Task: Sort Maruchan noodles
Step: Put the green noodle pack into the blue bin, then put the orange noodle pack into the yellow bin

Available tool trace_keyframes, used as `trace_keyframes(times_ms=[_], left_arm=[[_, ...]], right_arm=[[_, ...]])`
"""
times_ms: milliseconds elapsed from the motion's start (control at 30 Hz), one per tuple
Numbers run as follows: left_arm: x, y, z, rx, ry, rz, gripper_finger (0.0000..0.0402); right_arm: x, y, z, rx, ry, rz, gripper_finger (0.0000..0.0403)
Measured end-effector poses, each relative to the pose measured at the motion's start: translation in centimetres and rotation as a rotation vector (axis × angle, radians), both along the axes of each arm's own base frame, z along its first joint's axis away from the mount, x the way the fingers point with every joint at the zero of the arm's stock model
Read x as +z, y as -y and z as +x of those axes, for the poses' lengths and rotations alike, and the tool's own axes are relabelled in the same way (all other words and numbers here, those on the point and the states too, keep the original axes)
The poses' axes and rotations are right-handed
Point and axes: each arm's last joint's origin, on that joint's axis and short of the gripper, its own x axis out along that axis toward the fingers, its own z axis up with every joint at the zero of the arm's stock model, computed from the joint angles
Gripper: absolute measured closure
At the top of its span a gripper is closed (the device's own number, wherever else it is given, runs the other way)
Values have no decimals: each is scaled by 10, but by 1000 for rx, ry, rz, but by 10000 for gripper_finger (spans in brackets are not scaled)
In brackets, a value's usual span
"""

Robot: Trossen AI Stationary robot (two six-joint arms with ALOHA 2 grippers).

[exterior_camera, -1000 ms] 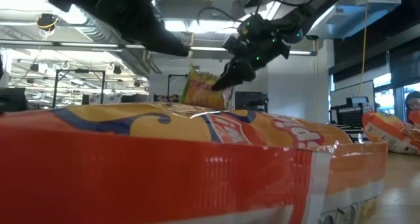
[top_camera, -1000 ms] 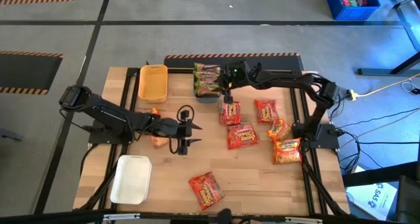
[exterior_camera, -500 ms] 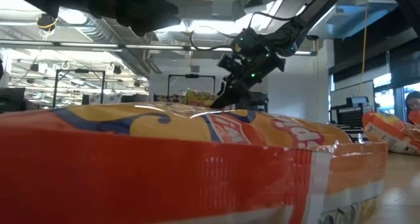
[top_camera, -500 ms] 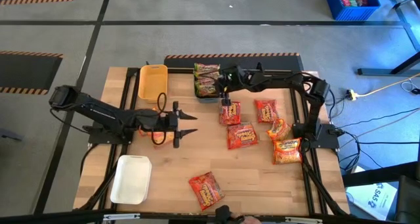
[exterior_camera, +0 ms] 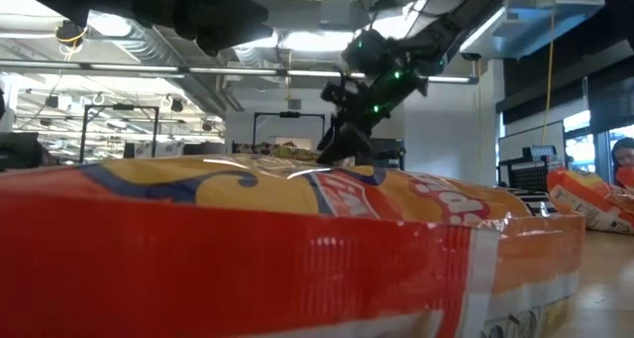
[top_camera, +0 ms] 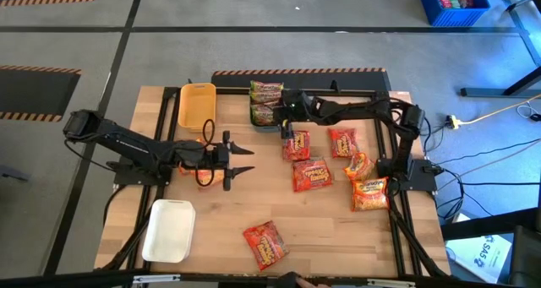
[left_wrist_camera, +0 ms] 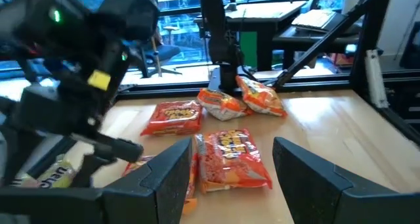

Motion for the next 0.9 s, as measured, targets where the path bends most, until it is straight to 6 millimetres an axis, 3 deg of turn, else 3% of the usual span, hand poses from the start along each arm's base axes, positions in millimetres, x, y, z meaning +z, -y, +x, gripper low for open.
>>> trace_keyframes(times_ms=[233,333,467,700,900], left_arm=[[-1,1,0,-12,-4,-13,193],[-1,2,0,-37,-4,-22,193],[-4,3,3,-35,-9,-31,193],[-28,5,18,-23,-79,-63,193],[-47,9,36,-9,-106,-137,193]], right_arm=[[55,-45,-16,-12,-9,-80,98],[79,-67,-38,-98,-42,-41,98],[99,-92,-81,-205,-68,148,98],[87,-131,-145,-199,28,316,97],[56,-152,-169,-104,121,451,97]])
